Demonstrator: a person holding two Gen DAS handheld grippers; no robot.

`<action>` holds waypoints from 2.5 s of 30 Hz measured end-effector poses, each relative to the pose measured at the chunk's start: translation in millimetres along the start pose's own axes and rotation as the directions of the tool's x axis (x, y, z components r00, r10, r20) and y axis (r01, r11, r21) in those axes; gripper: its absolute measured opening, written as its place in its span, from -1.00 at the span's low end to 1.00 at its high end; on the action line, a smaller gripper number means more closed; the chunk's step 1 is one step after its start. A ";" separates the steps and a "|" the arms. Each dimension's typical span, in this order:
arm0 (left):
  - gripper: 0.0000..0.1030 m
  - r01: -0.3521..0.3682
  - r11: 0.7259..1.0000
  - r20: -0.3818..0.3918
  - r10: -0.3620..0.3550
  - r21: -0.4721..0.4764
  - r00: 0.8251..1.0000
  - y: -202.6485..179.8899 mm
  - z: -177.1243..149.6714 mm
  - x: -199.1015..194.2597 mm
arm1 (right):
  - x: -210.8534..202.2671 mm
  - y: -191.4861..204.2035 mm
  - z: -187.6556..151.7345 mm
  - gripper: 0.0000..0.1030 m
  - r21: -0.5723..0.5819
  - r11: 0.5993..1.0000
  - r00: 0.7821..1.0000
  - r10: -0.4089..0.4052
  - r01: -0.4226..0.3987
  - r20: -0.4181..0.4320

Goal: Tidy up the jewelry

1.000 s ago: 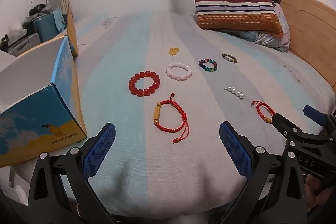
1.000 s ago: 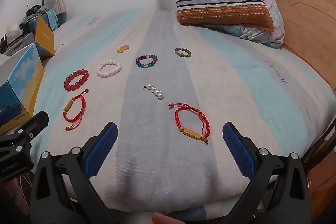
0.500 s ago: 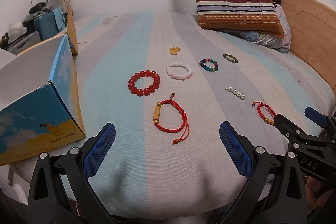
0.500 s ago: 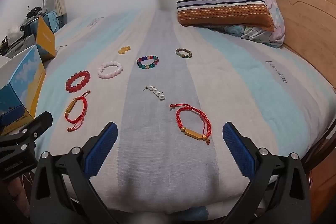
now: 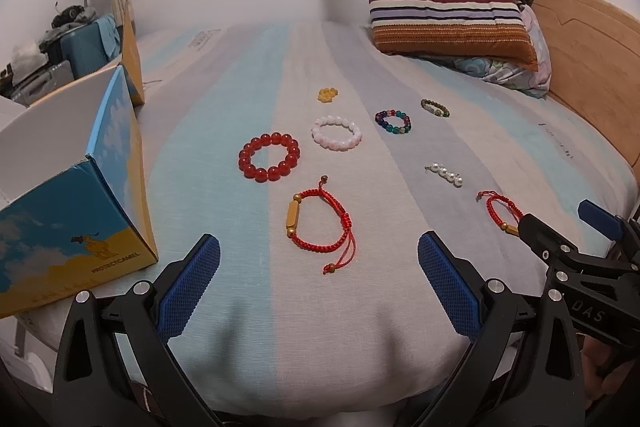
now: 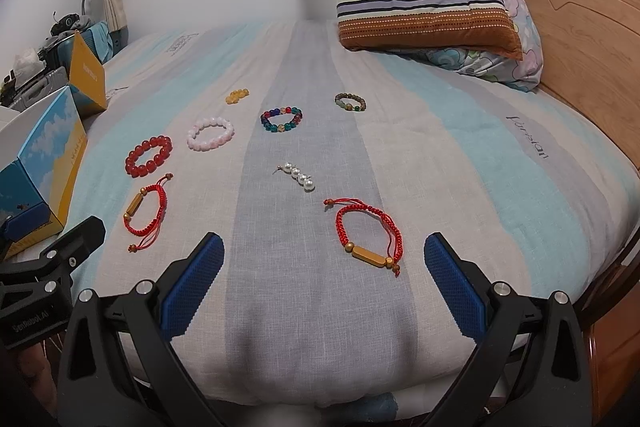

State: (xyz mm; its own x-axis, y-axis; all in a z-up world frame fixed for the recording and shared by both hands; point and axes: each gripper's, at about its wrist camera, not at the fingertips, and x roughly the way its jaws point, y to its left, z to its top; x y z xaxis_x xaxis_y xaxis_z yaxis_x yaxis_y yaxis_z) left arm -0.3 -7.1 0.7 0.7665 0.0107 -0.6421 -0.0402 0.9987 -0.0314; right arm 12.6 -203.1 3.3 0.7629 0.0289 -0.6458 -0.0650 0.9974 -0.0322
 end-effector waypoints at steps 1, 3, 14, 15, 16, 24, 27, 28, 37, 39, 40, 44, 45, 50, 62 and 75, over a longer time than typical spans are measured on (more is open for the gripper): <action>0.89 0.001 1.000 0.001 -0.001 0.001 1.000 -0.4 0.0 0.1 | 0.1 -0.1 -0.1 0.87 0.002 1.000 1.000 0.000 0.000 0.000; 0.89 0.004 1.000 0.002 -0.004 0.002 1.000 -1.1 -0.3 0.6 | 0.5 -0.3 0.0 0.87 0.004 1.000 1.000 0.002 -0.002 0.000; 0.89 0.015 1.000 -0.001 -0.015 0.002 1.000 -2.9 -1.9 0.6 | -0.1 0.1 0.2 0.87 -0.002 1.000 1.000 -0.002 0.002 0.007; 0.89 0.015 1.000 0.000 -0.015 0.003 1.000 -3.1 -1.9 0.2 | -0.1 0.3 0.0 0.87 -0.002 1.000 1.000 -0.003 0.003 0.008; 0.89 0.015 1.000 0.003 -0.015 0.004 1.000 -3.5 -1.8 -0.5 | -0.2 0.5 0.0 0.87 -0.002 1.000 1.000 -0.003 0.003 0.009; 0.89 0.011 1.000 0.003 -0.011 0.002 1.000 -3.5 -1.0 -1.5 | -0.5 0.5 -0.1 0.87 -0.001 1.000 1.000 -0.004 0.004 0.010; 0.89 0.010 1.000 0.004 -0.010 0.004 1.000 -3.7 -0.8 -1.5 | -0.6 0.4 -0.2 0.87 -0.001 1.000 1.000 -0.003 0.003 0.010; 0.89 0.010 1.000 0.005 -0.010 0.004 1.000 -3.4 -0.6 -1.2 | -0.6 0.5 -0.1 0.87 -0.001 1.000 1.000 -0.003 0.003 0.011; 0.89 0.004 1.000 0.004 -0.004 0.002 1.000 -3.0 -0.8 -0.9 | -0.4 0.6 0.0 0.87 0.000 1.000 1.000 -0.003 0.003 0.011; 0.89 0.006 1.000 0.005 -0.006 0.002 1.000 -2.6 -0.9 -1.6 | -0.3 0.8 0.0 0.87 -0.001 1.000 1.000 -0.003 0.003 0.011; 0.89 0.005 1.000 0.006 -0.005 0.003 1.000 -2.4 -0.8 -1.4 | -0.2 0.7 0.1 0.87 0.000 1.000 1.000 -0.003 0.003 0.011; 0.89 0.005 1.000 0.005 -0.005 0.003 1.000 -2.6 -0.8 -1.5 | -0.3 0.9 -0.1 0.87 0.000 1.000 1.000 -0.004 0.004 0.011; 0.89 0.005 1.000 0.005 -0.005 0.003 1.000 -2.3 -0.9 -1.5 | -0.5 1.0 0.1 0.87 0.000 1.000 1.000 -0.004 0.004 0.011; 0.89 0.005 1.000 0.005 -0.005 0.004 1.000 -2.2 -1.0 -1.5 | -0.5 1.1 0.4 0.87 -0.001 1.000 1.000 -0.005 0.005 0.013; 0.89 -0.001 1.000 0.010 0.001 0.000 1.000 0.8 1.8 -2.5 | -4.0 -3.7 6.2 0.87 -0.008 1.000 1.000 -0.008 0.008 0.021; 0.89 -0.007 1.000 -0.031 0.007 -0.019 0.999 15.5 71.0 12.4 | 19.5 4.8 62.0 0.87 -0.091 0.995 0.998 0.040 -0.044 -0.047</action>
State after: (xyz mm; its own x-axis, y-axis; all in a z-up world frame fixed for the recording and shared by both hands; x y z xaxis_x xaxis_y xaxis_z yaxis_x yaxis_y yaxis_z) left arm 54.1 12.1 46.6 0.7458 0.0159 -0.6660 -0.0580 0.9975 -0.0411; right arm 67.0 -193.6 37.8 0.7286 0.0652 -0.6818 -0.1567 0.9849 -0.0733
